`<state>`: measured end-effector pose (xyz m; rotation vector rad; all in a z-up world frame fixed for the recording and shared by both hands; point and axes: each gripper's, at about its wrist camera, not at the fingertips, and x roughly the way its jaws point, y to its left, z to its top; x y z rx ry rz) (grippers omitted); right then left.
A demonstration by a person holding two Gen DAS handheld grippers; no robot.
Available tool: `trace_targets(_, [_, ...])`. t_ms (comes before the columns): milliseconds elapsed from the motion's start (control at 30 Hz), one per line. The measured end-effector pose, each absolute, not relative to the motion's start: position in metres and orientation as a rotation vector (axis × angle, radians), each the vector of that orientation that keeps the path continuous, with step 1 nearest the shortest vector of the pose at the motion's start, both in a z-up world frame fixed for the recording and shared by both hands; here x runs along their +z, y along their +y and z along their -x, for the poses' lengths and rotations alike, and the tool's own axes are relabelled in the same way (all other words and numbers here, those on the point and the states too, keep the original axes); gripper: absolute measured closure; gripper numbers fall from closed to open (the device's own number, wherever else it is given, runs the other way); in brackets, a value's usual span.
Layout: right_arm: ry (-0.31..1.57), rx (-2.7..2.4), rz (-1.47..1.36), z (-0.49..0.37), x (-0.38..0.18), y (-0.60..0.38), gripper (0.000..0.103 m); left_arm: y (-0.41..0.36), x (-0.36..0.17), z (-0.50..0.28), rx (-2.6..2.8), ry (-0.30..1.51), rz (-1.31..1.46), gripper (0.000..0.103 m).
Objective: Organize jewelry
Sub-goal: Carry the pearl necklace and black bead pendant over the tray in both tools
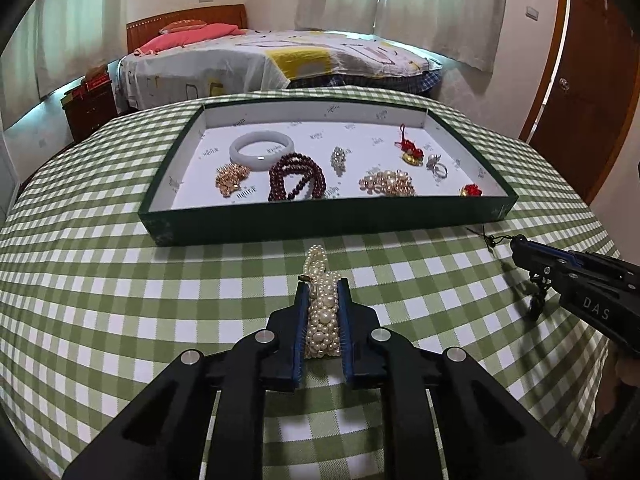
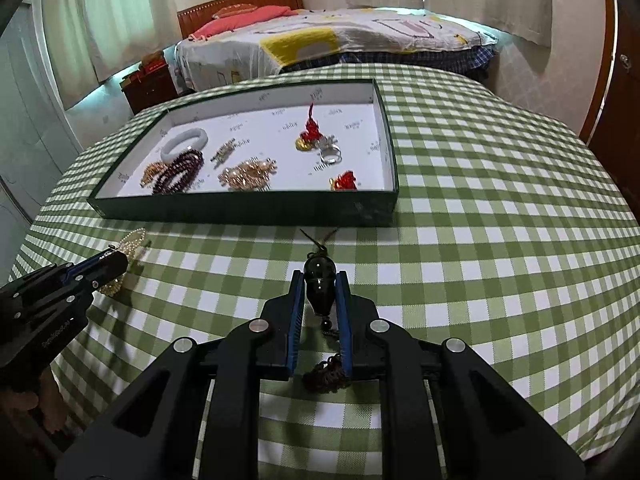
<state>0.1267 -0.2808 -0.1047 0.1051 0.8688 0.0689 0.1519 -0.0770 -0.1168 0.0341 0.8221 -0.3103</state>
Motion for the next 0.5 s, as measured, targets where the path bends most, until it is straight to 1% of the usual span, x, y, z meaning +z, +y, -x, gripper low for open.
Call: trace_targets(500, [0.745,0.113,-0.105,-0.117,-0.054,-0.268,0.087,-0.072,-0.081,-0.149,-0.322,0.744,-0.005,0.088])
